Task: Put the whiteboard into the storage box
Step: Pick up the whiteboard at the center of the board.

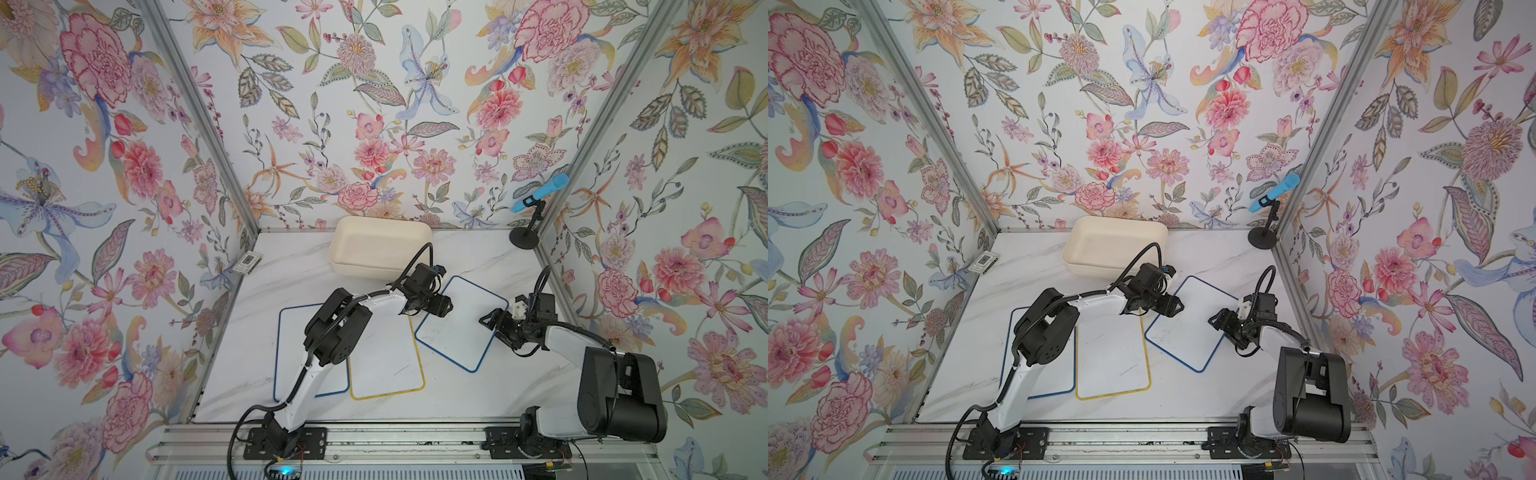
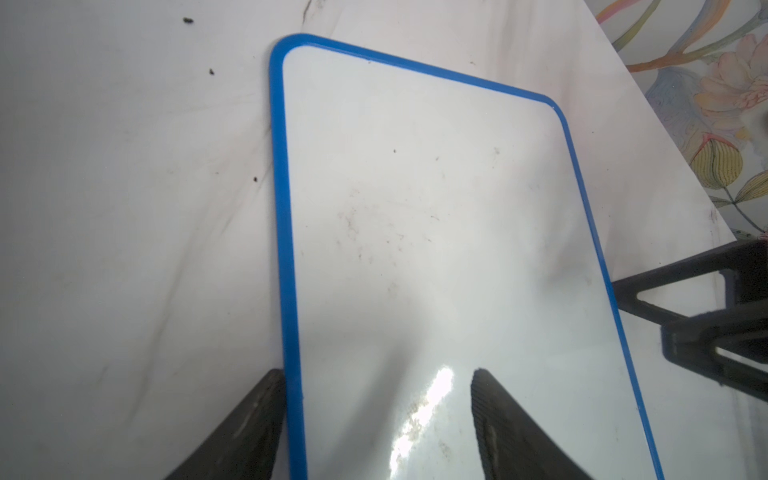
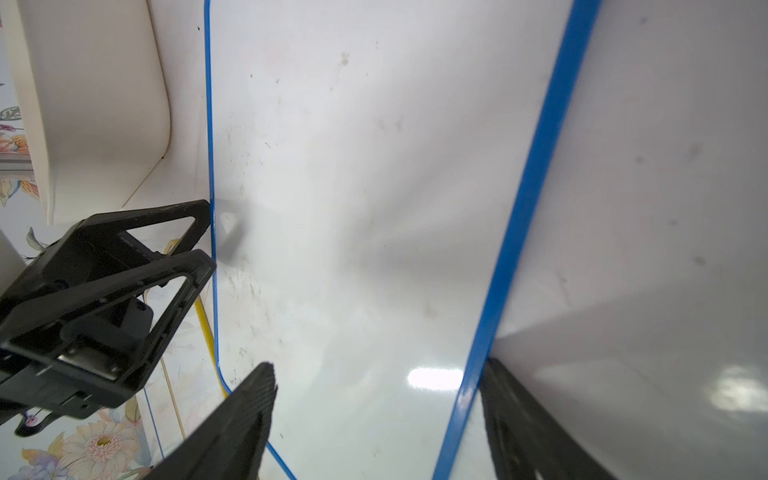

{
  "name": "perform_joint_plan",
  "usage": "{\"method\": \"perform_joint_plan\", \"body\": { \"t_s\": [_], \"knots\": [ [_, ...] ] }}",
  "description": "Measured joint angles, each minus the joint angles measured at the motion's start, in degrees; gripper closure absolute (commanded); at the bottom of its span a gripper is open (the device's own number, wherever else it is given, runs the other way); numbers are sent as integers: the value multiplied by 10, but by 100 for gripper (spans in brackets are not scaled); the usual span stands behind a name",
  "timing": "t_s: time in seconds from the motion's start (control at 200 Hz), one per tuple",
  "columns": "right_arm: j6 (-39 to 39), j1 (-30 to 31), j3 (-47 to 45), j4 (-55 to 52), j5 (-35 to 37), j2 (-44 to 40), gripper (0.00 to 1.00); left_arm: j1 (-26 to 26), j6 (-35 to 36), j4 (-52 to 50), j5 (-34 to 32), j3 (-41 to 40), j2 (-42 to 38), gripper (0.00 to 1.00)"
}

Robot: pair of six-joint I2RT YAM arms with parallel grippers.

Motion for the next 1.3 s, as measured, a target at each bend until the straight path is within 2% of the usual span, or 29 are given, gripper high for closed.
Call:
{"method": "perform_joint_plan", "body": {
  "t_s": [0.355,0.63,1.301],
  "knots": [
    [-19,30,16,-11,38,9,18,10,17,-105,-10,21,-14,24],
    [-23,43,20,-18,64,8,17,20,30,-160,-11,41,-13,26],
    [-7,76,3,-30,111,-24,13,-21,77,-298,-50,174,48,31]
  ]
}}
